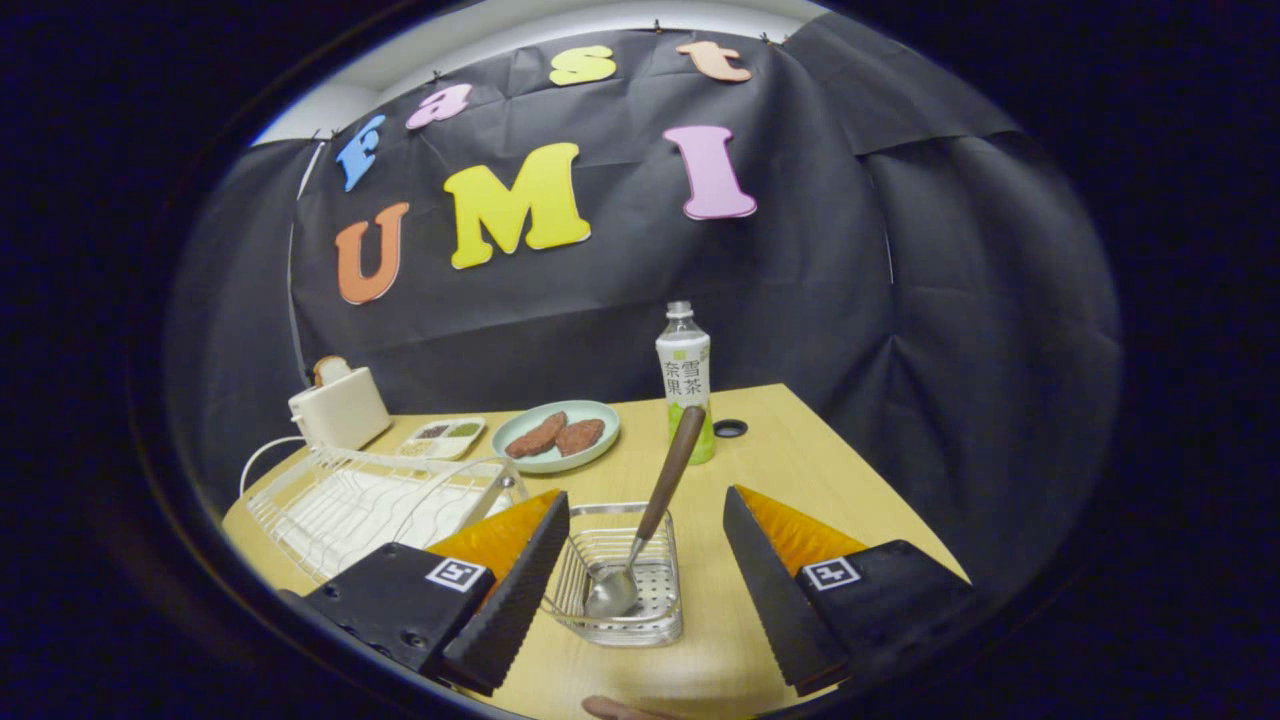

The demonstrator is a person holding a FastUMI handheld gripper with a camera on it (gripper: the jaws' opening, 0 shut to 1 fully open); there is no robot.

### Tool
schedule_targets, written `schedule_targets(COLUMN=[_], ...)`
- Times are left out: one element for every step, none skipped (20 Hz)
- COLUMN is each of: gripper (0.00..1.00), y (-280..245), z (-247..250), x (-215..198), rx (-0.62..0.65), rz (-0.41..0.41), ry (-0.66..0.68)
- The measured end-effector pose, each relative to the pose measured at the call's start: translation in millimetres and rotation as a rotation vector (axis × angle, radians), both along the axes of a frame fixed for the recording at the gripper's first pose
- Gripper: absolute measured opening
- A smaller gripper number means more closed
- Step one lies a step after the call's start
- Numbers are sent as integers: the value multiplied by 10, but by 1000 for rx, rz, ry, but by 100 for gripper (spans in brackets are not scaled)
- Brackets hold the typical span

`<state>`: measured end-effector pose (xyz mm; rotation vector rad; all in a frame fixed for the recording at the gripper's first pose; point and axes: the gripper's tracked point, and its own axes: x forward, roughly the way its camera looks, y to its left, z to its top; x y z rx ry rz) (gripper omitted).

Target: Take the plate from the dish rack, then take the spoon from the basket and place it into the plate.

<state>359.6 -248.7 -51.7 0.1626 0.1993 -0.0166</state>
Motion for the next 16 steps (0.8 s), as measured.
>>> schedule_targets(gripper=[100, 100, 98, 97, 96, 95, 93, 89, 84, 79, 70, 65, 48, 31, 25, 20], y=[-59, -77, -78, -79, -28, -13, -45, -19, 34, 70, 72, 63, 17, 40, 66, 19], z=[-3, -9, -2, 1, -15, -4, 7, -20, -50, -73, -69, -93, -122, -99, -66, -21], x=[98, 167, 240, 328, 363, 405, 449, 482, 513, 518, 504, 522, 512, 499, 469, 444], rx=[-3, 4, 12, 22, 30, 23, 3, -12, -14, -4, 7, 12, 8, 20, 41, 41], rz=[-14, -16, -16, -16, 10, 14, -2, -3, 9, 14, 10, 3, -11, -3, 6, -22], ry=[7, 7, 14, 21, 33, 36, 44, 53, 67, 72, 74, 74, 83, 83, 72, 55])
